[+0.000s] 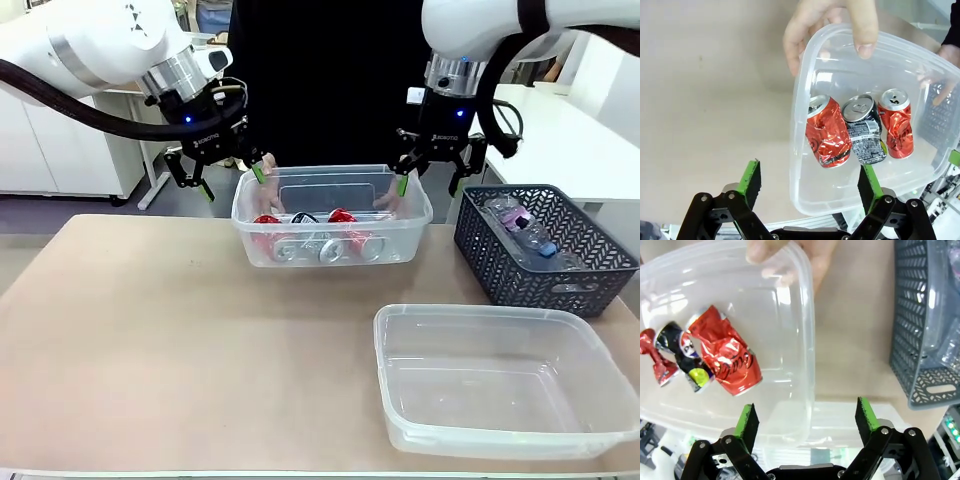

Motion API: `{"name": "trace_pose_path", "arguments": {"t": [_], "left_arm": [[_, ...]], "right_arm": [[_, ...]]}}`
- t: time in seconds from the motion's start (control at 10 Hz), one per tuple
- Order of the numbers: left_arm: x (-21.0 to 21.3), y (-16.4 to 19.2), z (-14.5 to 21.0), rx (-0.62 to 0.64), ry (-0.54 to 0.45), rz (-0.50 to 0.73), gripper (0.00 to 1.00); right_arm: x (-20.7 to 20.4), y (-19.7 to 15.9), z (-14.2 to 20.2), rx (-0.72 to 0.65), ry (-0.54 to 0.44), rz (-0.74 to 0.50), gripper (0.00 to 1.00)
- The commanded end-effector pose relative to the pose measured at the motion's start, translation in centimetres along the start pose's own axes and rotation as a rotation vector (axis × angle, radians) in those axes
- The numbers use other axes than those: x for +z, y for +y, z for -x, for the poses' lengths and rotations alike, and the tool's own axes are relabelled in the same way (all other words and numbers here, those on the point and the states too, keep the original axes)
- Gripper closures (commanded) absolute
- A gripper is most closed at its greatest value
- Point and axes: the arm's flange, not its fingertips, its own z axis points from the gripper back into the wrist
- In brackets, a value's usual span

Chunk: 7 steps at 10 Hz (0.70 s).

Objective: Sort the waste into each basket.
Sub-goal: Release the Organizing box you were holding, then pick up the Organizing box on the right side of the table and lift it.

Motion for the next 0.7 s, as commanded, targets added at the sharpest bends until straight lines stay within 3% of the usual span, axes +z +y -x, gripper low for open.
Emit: {"name": "trace_pose_path", "arguments": {"t": [0.0,0.6], "left_arm": [[0.24,-0.10,-0.01,-0.004,-0.005,0.002,0.00],[0.24,-0.10,-0.01,-0.004,-0.005,0.002,0.00]], "right_arm": [[0.53,0.02,0.02,0.001,-0.004,-0.001,0.00],[0.53,0.02,0.02,0.001,-0.004,-0.001,0.00]]}}
